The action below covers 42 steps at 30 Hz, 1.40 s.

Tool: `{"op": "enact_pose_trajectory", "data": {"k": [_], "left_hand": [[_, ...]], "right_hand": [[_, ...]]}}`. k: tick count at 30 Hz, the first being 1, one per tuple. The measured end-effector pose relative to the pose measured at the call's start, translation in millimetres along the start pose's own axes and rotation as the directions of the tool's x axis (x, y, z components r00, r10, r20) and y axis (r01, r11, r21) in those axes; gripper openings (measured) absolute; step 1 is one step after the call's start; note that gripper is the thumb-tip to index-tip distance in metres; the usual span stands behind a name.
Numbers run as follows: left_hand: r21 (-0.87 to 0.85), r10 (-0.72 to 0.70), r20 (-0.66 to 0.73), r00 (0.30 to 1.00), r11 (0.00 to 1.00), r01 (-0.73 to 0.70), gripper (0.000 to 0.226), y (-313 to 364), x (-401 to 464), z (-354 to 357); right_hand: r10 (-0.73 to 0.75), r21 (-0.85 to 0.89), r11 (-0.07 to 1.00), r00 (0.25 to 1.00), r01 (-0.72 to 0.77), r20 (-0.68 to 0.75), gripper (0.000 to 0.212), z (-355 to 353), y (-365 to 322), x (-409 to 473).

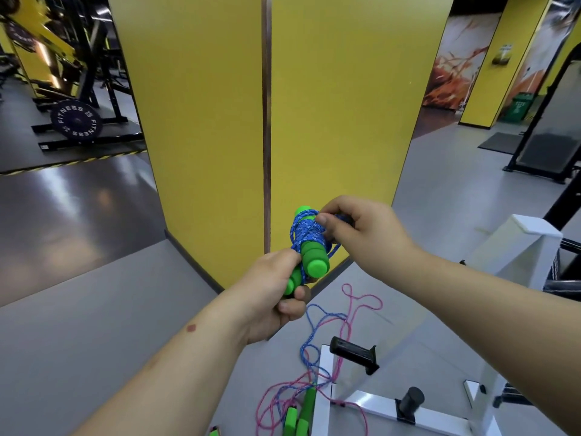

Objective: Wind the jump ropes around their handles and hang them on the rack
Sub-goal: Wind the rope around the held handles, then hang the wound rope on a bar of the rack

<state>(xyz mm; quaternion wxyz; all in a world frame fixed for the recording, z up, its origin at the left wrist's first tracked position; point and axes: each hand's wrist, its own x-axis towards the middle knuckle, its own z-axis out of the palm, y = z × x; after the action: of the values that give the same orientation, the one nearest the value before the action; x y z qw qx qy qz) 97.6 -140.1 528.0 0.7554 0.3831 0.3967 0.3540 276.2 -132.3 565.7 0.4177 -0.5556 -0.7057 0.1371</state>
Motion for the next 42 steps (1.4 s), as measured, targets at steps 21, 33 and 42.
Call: {"op": "enact_pose_trajectory", "data": {"k": [21, 33, 42], "left_hand": [[-0.114, -0.324, -0.117, 0.939, 0.944, 0.311, 0.031, -86, 191, 112], [-0.275, -0.431, 0.042, 0.902, 0.863, 0.425, 0.041, -102, 201, 119], [-0.157, -0.473, 0.096, 0.876, 0.862, 0.483, 0.046, -96, 198, 113]], "right_hand": [[0.521, -0.477, 0.777, 0.845, -0.411, 0.121, 0.02, -73, 137, 35], [0.447, -0.631, 0.694, 0.895, -0.348, -0.002, 0.011, -75, 142, 32], [0.572, -0.78, 0.533, 0.819, -0.328, 0.047, 0.025, -88, 141, 41]]}}
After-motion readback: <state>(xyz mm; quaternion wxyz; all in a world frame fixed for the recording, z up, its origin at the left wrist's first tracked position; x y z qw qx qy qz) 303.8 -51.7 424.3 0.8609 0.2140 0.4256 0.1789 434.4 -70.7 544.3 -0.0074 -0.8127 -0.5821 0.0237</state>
